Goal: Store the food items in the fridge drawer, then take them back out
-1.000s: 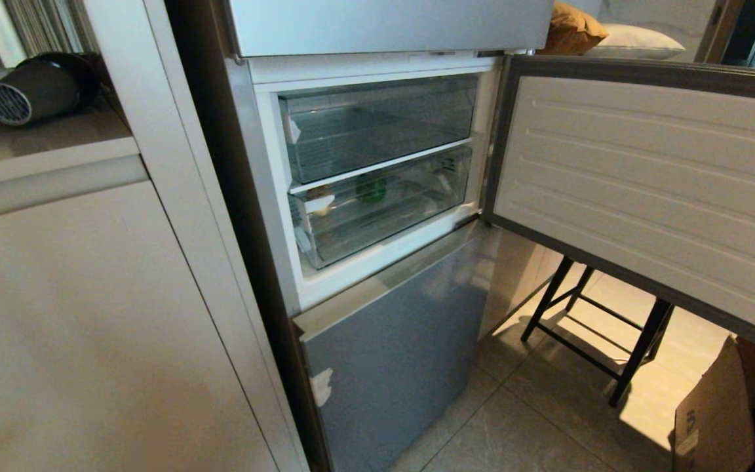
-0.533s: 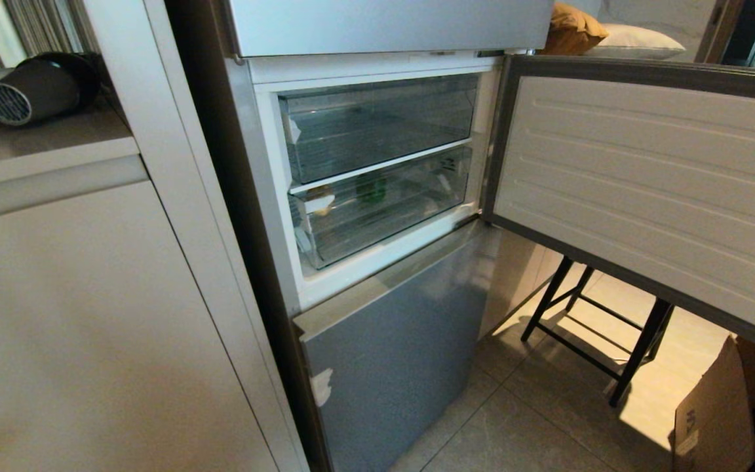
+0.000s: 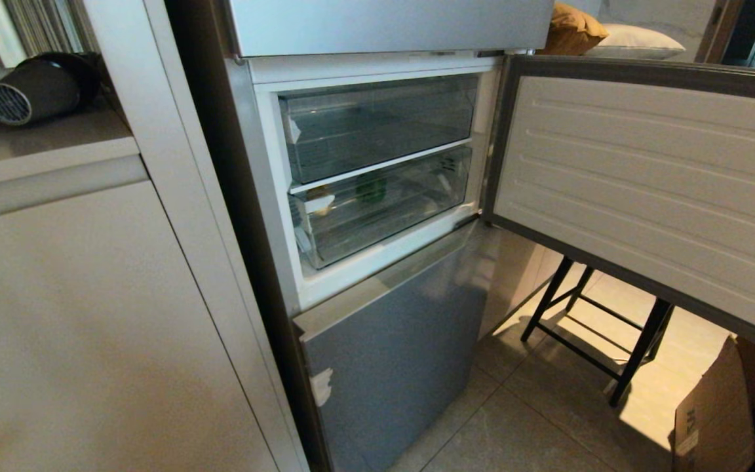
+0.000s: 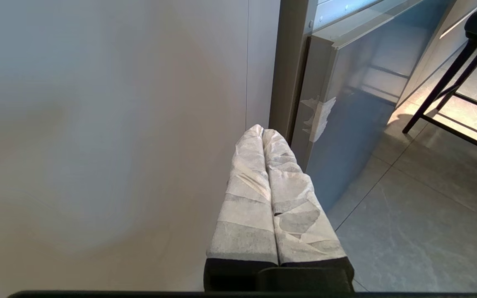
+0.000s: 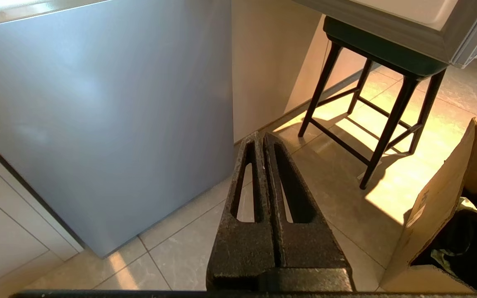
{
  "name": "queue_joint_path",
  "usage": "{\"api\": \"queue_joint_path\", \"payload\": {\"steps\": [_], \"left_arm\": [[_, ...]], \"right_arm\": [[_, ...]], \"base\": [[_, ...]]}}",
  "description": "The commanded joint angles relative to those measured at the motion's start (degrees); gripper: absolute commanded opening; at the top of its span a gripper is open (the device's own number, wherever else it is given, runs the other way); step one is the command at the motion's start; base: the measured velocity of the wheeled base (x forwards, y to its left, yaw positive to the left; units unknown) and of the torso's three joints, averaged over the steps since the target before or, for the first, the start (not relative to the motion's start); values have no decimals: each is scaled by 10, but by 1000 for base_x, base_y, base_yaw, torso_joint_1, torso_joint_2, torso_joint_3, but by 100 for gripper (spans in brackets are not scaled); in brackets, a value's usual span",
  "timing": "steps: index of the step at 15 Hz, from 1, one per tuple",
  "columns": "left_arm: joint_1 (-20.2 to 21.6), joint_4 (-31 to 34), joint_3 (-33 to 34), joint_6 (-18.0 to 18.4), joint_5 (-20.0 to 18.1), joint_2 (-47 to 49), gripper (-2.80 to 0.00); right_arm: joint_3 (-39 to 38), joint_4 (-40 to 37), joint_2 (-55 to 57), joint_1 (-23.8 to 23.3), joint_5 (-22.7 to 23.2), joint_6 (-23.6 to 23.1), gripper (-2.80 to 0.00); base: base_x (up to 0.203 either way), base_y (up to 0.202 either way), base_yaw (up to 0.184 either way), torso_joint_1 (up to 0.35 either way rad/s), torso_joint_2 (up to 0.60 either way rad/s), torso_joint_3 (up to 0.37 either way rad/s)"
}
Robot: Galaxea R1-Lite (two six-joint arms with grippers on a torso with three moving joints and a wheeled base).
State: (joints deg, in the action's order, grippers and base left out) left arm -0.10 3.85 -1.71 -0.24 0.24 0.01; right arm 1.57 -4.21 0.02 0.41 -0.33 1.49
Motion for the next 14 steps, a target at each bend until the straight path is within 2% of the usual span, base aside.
{"api": "queue_joint_path", "payload": {"steps": [1,14], "left_arm": [[0,0,0,0,0,0,-280],[0,0,0,0,0,0,-280]], "right_arm": [[0,0,0,0,0,0,-280],[-4,10,0,0,-1,-10,-280]], "base": [[0,0,0,0,0,0],[0,0,0,0,0,0]]}}
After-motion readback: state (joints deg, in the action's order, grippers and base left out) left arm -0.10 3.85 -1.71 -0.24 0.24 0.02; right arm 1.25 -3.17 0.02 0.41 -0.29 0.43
